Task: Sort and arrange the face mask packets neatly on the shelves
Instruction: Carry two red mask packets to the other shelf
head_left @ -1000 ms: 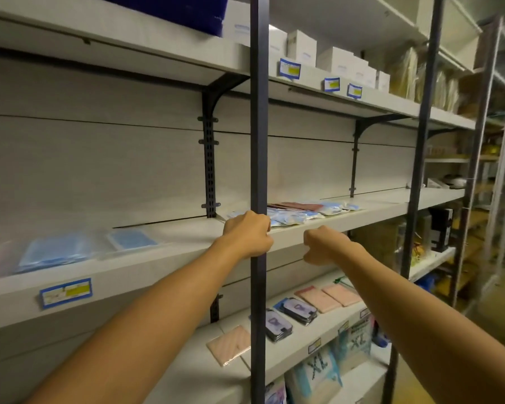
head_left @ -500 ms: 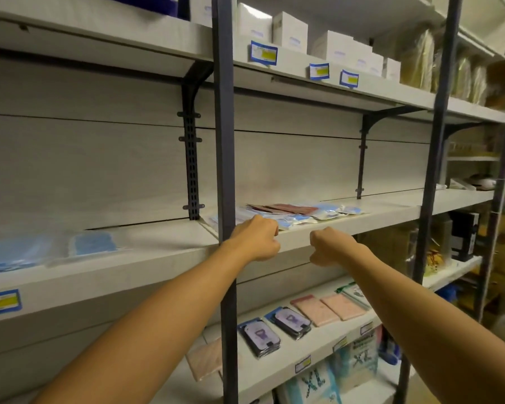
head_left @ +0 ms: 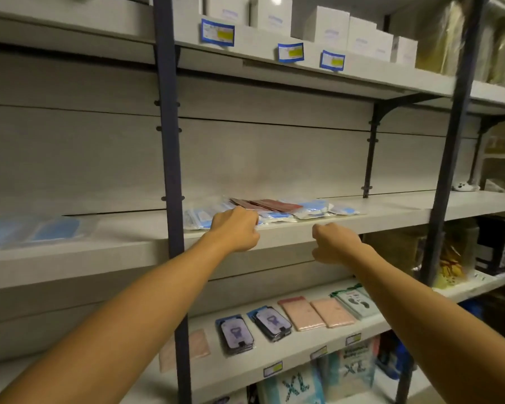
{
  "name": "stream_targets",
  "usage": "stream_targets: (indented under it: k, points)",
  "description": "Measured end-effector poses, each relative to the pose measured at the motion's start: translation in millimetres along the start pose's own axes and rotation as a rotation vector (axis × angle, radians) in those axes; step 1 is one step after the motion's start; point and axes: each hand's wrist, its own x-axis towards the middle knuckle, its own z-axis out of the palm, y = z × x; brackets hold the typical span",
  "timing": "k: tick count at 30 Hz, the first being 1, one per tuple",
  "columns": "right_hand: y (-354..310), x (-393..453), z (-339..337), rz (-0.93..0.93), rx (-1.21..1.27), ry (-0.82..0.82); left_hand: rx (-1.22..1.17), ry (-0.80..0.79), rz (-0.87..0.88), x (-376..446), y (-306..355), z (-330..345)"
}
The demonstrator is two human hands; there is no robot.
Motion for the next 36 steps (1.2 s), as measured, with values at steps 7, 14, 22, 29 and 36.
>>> stream_targets:
  k: [7,14,22,29,36]
  points:
    - [30.4,52.0,2.9,-0.007,0.015,0.068,0.032,0.042,-0.07,47.7,-0.9,11.4]
    - [39.0,122.0,6.1,-0.017,0.027,0.117,0.03,0.107,-0.161,109.6,-18.5,28.6]
    - [53.9,197.5,10.6,-0.061,0.149,0.164,-0.025,0.088,-0.28,158.7,-30.4,43.8]
    - [62.0,264.8,23.9,-0.215,0.179,0.142,-0.124,0.071,-0.442,191.6,-37.6,54.3]
    - [58.4,310.4,36.9,-0.35,0.25,0.081,-0.156,0.072,-0.588,210.6,-50.9,60.7]
